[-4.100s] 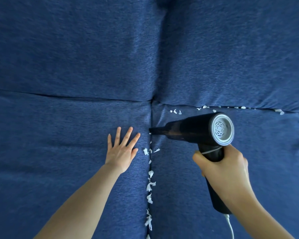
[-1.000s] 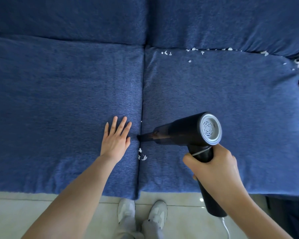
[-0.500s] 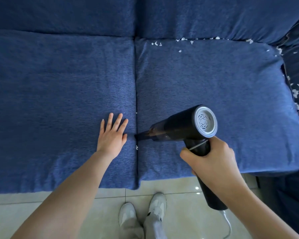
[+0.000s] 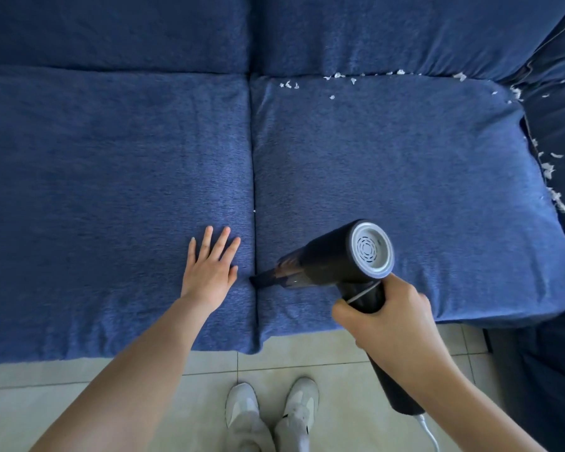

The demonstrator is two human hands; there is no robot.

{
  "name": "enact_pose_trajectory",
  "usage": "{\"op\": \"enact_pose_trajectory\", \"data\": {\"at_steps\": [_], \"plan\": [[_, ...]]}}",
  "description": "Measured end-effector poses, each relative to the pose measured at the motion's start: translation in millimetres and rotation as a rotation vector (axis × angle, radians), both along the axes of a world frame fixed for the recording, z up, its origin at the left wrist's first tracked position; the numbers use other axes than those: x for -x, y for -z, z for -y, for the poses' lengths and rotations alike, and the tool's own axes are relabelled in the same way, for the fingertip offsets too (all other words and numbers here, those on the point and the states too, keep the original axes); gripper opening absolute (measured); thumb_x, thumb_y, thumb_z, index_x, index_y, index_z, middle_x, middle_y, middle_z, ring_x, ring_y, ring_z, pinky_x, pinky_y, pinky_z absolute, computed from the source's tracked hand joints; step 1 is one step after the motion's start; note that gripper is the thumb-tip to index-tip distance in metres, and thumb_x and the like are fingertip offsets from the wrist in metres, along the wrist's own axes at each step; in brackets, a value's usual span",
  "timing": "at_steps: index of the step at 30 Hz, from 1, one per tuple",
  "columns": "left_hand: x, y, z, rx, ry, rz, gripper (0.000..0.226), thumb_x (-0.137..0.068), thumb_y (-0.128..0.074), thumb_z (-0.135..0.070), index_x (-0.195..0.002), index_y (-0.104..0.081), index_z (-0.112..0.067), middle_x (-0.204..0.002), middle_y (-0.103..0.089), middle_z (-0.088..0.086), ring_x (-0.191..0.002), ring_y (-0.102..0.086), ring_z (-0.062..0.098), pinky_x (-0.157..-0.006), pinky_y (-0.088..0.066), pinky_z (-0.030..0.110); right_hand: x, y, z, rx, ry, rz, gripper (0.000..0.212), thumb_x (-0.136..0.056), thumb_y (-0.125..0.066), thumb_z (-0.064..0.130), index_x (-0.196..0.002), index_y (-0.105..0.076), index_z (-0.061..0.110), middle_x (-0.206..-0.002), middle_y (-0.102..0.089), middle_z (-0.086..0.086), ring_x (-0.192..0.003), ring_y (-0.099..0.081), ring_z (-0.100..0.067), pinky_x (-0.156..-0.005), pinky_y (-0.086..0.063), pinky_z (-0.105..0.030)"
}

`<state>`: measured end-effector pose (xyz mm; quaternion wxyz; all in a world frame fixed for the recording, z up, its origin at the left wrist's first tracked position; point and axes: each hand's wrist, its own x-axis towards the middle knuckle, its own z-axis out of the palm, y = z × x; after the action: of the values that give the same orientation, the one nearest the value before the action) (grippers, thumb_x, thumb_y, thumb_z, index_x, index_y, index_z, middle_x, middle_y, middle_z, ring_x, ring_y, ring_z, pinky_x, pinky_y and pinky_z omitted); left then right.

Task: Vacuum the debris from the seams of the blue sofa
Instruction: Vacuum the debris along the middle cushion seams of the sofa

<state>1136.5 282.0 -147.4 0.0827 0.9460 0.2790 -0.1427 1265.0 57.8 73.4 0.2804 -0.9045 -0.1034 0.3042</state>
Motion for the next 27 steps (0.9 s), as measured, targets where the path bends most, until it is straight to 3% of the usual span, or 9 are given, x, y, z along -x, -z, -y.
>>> {"op": "enact_pose_trajectory", "data": {"at_steps": [5,10,16,22,27], "plan": [[-4.5,1.8,-1.4,-0.005,-0.011,0.003,0.061,-0.098,-0.047,-0.038,-0.153,-0.024,-0.026,-0.163,-0.009,-0.002,-0.149,0.004,0.031,-0.118,-0.001,0.055,-20.5,-4.3,-7.9,-0.009,0.0,0.039,0.022,-0.066,-0.072,0.033,-0.067,-0.054,0.02,-0.056,-0.062,0.0,-0.066,-0.064,-0.024,-0.061,-0.051,-0.034],[-10.4,4.5,-2.9,-0.024,-0.028,-0.009,0.061,-0.094,-0.052,-0.039,-0.15,-0.031,-0.027,-0.162,-0.014,-0.003,-0.149,-0.002,0.032,-0.116,-0.006,0.057,-34.8,1.0,-32.2,-0.064,0.013,0.056,0.021,-0.069,-0.072,0.031,-0.067,-0.053,0.022,-0.058,-0.064,0.0,-0.07,-0.067,-0.024,-0.061,-0.049,-0.032],[-18.5,8.3,-11.3,-0.051,-0.023,-0.004,0.064,-0.092,-0.055,-0.042,-0.15,-0.032,-0.028,-0.161,-0.016,-0.003,-0.149,-0.005,0.033,-0.115,-0.008,0.059,-45.7,17.8,-60.4,-0.105,0.003,0.06,0.029,-0.057,-0.058,0.048,-0.074,-0.053,0.024,-0.064,-0.067,0.0,-0.076,-0.067,-0.029,-0.076,-0.057,-0.044],[-34.9,7.5,-19.2,-0.04,-0.041,-0.017,0.064,-0.096,-0.046,-0.044,-0.153,-0.02,-0.029,-0.163,-0.003,-0.005,-0.149,0.008,0.033,-0.116,-0.002,0.057,-63.4,14.0,-69.7,-0.114,-0.003,0.113,0.028,-0.058,-0.058,0.048,-0.073,-0.051,0.024,-0.065,-0.065,0.001,-0.076,-0.067,-0.031,-0.077,-0.057,-0.045],[-48.3,6.2,-27.3,-0.018,-0.058,-0.022,0.064,-0.096,-0.049,-0.044,-0.152,-0.026,-0.027,-0.163,-0.008,-0.005,-0.149,0.006,0.032,-0.117,-0.005,0.057,-71.2,16.0,-83.7,-0.084,-0.037,0.08,0.025,-0.071,-0.068,0.04,-0.082,-0.055,0.022,-0.073,-0.064,0.0,-0.081,-0.062,-0.028,-0.078,-0.055,-0.045]]}}
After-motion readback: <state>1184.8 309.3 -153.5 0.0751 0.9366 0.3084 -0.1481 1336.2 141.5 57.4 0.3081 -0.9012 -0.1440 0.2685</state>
